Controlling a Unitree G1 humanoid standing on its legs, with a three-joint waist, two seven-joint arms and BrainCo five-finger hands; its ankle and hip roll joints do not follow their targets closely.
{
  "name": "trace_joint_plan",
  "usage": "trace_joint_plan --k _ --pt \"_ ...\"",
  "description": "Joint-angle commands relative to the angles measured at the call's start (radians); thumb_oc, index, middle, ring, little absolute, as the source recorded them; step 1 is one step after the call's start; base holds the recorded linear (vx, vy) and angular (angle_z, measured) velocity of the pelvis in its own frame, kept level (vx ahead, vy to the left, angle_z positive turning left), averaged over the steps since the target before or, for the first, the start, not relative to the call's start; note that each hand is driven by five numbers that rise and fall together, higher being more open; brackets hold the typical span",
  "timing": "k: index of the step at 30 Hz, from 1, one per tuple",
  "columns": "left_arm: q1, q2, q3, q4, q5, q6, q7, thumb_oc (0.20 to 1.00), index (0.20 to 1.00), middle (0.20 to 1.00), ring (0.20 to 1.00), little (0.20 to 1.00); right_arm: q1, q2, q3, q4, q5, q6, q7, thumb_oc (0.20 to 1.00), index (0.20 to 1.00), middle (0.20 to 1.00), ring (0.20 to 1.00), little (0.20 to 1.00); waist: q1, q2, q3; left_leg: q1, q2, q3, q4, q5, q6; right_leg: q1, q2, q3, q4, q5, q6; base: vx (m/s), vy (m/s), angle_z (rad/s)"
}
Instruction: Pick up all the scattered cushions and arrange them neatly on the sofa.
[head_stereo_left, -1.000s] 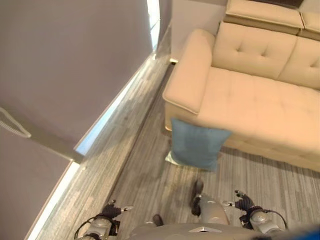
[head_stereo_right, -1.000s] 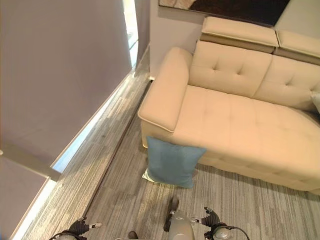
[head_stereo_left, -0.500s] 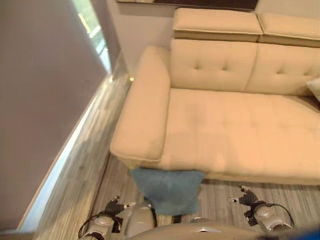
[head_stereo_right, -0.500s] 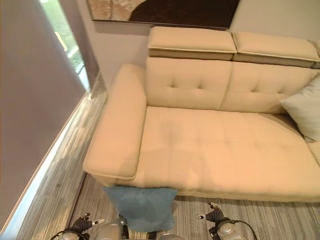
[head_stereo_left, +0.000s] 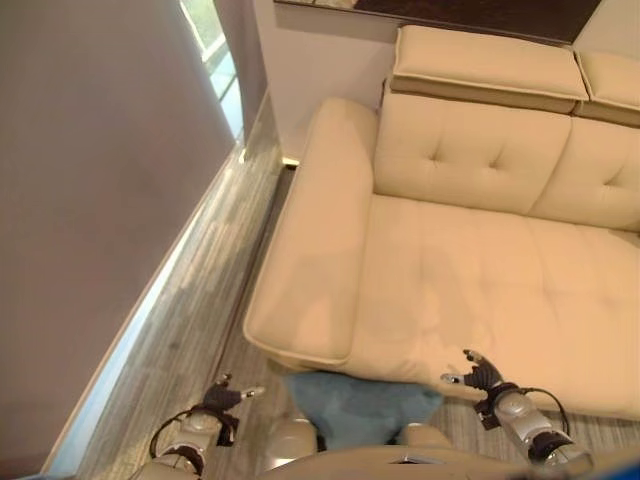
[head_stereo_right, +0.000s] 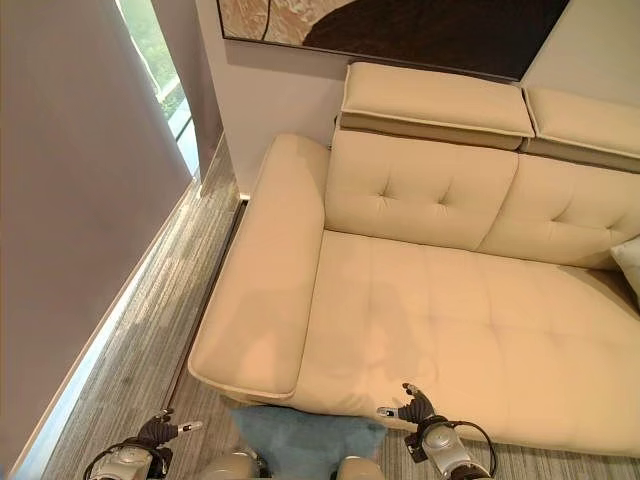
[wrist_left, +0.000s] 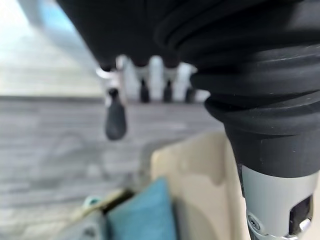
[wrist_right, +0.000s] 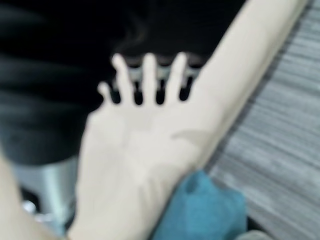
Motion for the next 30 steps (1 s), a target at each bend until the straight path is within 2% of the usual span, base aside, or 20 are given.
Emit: trace_joint_plan --k 1,3,4,6,8,9,10,12,16,20,30 --pt "0.026 0.023 0.025 -0.012 -0.011 -0.008 -0.008 1.000 1.000 1.000 1.000 1.000 0.028 -0.022 0.013 -0.037 -0.016 -0.011 -0.013 1.000 1.000 1.000 1.000 1.000 0.001 -0.050 -0.064 -0.058 -0.007 0.007 0.064 -0.140 -0.094 -0.005 0.024 -0.008 -0.190 0.104 -0.042 -0.14 -0.180 -0.36" --pt "0.025 0.022 0.021 -0.014 -0.015 -0.010 -0.006 1.000 1.000 1.000 1.000 1.000 0.024 -0.026 0.024 -0.052 -0.010 -0.017 -0.015 1.000 1.000 1.000 1.000 1.000 0.007 -0.056 -0.060 -0.090 0.028 0.005 0.075 -0.105 -0.121 0.012 0.063 -0.006 -0.250 0.070 -0.069 -0.26 -0.280 -0.21" --pt "0.017 0.019 0.011 -0.015 -0.018 -0.009 -0.007 1.000 1.000 1.000 1.000 1.000 0.027 -0.033 0.021 -0.069 0.007 -0.022 -0.018 1.000 1.000 1.000 1.000 1.000 0.006 -0.060 -0.039 -0.139 0.055 -0.010 0.100 -0.060 -0.149 0.021 0.089 -0.005 -0.287 0.057 -0.090 -0.35 -0.296 0.46" --pt "-0.004 0.006 -0.010 -0.024 -0.018 -0.006 -0.004 1.000 1.000 1.000 1.000 1.000 0.028 -0.049 0.021 -0.073 0.006 -0.020 -0.026 1.000 1.000 1.000 1.000 1.000 -0.003 -0.058 -0.006 -0.205 0.084 -0.015 0.141 -0.015 -0.173 0.008 0.104 -0.041 -0.299 0.061 -0.117 -0.37 -0.188 1.09" --pt "-0.008 -0.006 -0.016 -0.022 -0.017 -0.004 -0.009 1.000 1.000 1.000 1.000 1.000 0.040 -0.051 0.017 -0.060 0.008 -0.018 -0.025 1.000 1.000 1.000 1.000 1.000 -0.022 -0.063 -0.001 -0.190 0.089 0.013 0.181 -0.065 -0.158 0.002 0.093 -0.076 -0.307 0.077 -0.125 -0.27 -0.041 1.11" --pt "-0.005 -0.011 -0.017 -0.014 -0.010 -0.002 -0.013 1.000 1.000 1.000 1.000 1.000 0.050 -0.052 0.016 -0.051 0.008 -0.018 -0.022 1.000 1.000 1.000 1.000 1.000 -0.033 -0.070 -0.008 -0.167 0.078 0.010 0.222 -0.121 -0.149 -0.003 0.074 -0.092 -0.311 0.090 -0.126 -0.14 0.066 0.93" --pt "-0.004 -0.014 -0.015 -0.009 -0.012 -0.003 -0.014 1.000 1.000 1.000 1.000 1.000 0.054 -0.052 0.017 -0.049 0.010 -0.020 -0.016 1.000 1.000 1.000 1.000 1.000 -0.038 -0.073 -0.012 -0.143 0.065 -0.006 0.229 -0.163 -0.148 -0.011 0.065 -0.093 -0.309 0.096 -0.125 -0.06 0.097 0.33" --pt "-0.004 -0.021 -0.018 -0.011 -0.011 -0.006 -0.009 1.000 1.000 1.000 1.000 1.000 0.061 -0.051 0.015 -0.043 0.008 -0.018 -0.012 1.000 1.000 1.000 1.000 1.000 -0.052 -0.063 -0.018 -0.095 0.045 -0.041 0.208 -0.180 -0.150 -0.019 0.064 -0.092 -0.310 0.101 -0.117 0.02 0.157 0.27" --pt "-0.010 -0.017 -0.024 -0.013 0.000 -0.004 -0.016 1.000 1.000 1.000 1.000 1.000 0.064 -0.033 0.010 -0.026 0.001 -0.010 -0.004 1.000 1.000 1.000 1.000 1.000 -0.066 -0.042 -0.043 -0.039 0.015 -0.036 0.067 -0.163 -0.139 -0.051 0.042 -0.096 -0.290 0.126 -0.085 0.06 0.225 0.13" --pt "-0.011 -0.004 -0.015 -0.014 0.005 -0.004 -0.014 1.000 1.000 1.000 1.000 1.000 0.055 -0.013 0.017 -0.019 -0.001 -0.007 -0.006 1.000 1.000 1.000 1.000 1.000 -0.057 -0.038 -0.040 -0.019 -0.007 -0.019 0.036 -0.167 -0.121 -0.064 0.016 -0.089 -0.275 0.142 -0.064 0.03 0.135 -0.25" --pt "-0.005 0.014 0.003 -0.012 0.014 -0.010 -0.010 1.000 1.000 1.000 1.000 1.000 0.049 -0.001 0.021 -0.012 -0.010 -0.005 -0.006 1.000 1.000 1.000 1.000 1.000 -0.048 -0.038 -0.039 0.011 -0.024 0.011 -0.015 -0.167 -0.104 -0.077 -0.008 -0.078 -0.285 0.180 -0.033 0.02 0.055 -0.09"
